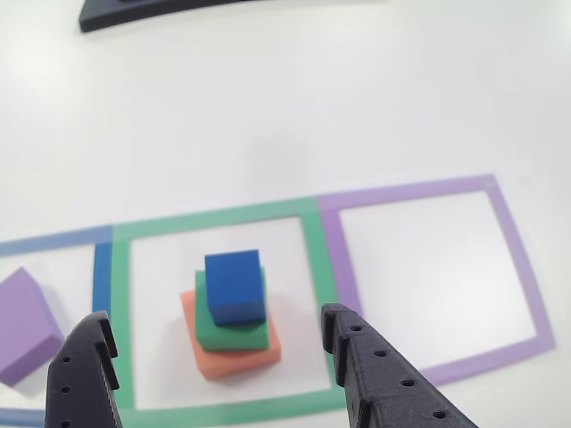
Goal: Tower of hanoi
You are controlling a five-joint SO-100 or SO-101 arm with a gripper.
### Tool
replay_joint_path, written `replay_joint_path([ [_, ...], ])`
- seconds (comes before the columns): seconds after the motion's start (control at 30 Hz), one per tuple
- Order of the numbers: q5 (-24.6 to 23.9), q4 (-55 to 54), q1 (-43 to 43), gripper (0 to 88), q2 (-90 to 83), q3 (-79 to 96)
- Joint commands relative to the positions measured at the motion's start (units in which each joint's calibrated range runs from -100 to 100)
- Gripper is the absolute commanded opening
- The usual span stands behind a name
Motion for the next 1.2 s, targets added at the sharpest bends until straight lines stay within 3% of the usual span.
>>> replay_joint_path([
  [0.0,1.38,-18.58,0.37,26.7,-0.29,10.36],
  [0.2,1.38,-38.25,-0.01,27.1,5.96,21.17],
  [0.37,1.38,-48.52,0.21,27.6,12.86,24.71],
  [0.77,1.38,-68.44,0.14,27.3,31.93,25.44],
  [1.17,1.38,-78.47,0.52,26.7,46.75,18.81],
])
